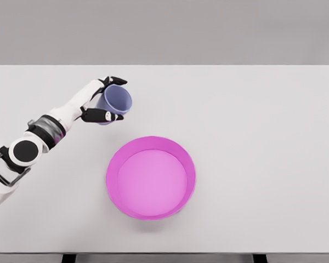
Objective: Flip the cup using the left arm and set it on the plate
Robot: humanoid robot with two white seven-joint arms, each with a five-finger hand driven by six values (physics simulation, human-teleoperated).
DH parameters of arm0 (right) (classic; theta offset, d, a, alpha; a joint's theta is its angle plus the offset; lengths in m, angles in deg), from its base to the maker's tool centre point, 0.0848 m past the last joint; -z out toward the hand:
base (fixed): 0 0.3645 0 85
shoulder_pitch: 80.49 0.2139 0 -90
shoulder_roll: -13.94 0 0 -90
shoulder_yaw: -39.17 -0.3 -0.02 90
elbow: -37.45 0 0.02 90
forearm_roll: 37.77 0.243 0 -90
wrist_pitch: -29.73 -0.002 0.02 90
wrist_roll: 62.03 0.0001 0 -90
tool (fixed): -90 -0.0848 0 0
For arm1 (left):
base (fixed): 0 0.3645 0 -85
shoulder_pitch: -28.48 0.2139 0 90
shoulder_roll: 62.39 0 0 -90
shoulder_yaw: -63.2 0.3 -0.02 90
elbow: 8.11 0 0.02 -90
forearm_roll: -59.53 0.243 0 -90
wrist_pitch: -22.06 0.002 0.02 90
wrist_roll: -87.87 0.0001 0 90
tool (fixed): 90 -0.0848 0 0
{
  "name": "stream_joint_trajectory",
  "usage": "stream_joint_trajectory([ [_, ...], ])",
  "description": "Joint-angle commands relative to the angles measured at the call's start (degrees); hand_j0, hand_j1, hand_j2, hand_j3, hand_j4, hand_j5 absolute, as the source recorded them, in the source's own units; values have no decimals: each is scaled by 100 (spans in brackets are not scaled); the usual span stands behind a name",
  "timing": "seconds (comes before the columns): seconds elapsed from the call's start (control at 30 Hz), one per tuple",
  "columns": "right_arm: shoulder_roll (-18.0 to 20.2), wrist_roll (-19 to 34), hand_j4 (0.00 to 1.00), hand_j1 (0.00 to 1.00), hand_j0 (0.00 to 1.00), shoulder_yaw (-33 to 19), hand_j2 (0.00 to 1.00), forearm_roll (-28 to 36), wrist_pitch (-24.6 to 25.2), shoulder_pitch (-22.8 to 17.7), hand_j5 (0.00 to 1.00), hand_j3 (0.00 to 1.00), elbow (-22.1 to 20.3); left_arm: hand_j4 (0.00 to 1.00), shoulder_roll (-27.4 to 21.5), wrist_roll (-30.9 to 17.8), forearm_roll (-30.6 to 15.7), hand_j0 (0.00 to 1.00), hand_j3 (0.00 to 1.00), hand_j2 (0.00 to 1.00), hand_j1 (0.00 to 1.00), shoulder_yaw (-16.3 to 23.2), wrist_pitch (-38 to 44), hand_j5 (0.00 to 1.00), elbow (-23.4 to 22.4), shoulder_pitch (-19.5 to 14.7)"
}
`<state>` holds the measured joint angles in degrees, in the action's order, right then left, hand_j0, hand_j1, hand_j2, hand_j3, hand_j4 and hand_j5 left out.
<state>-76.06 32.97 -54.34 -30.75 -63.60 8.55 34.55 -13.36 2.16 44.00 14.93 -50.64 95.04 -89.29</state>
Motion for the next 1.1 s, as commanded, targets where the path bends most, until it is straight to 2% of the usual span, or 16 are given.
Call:
stream_joint_trajectory([
  [0.0, 0, 1, 100, 100, 100, 0, 100, 1, 0, 0, 100, 100, -1, 77, 10, 2, 15, 77, 77, 77, 77, -7, -156, 77, 3, 0],
  [0.23, 0, 1, 100, 100, 100, 0, 100, 1, 0, 0, 100, 100, -1, 77, 19, 1, -29, 77, 77, 77, 77, 2, -561, 77, 3, 44],
  [0.57, 0, 1, 100, 100, 100, 0, 100, 1, 0, 0, 100, 100, -1, 77, 10, -16, -328, 77, 77, 77, 77, 2, -1299, 77, 3, 141],
  [0.87, 0, 1, 100, 100, 100, 0, 100, 1, 0, 0, 100, 100, -1, 77, 115, -51, -565, 77, 77, 77, 77, 28, -2081, 77, 3, 378],
  [1.07, 0, 1, 100, 100, 100, 0, 100, 1, 0, 0, 100, 100, -1, 77, 150, -51, -591, 77, 77, 77, 77, 37, -2134, 77, 3, 483],
])
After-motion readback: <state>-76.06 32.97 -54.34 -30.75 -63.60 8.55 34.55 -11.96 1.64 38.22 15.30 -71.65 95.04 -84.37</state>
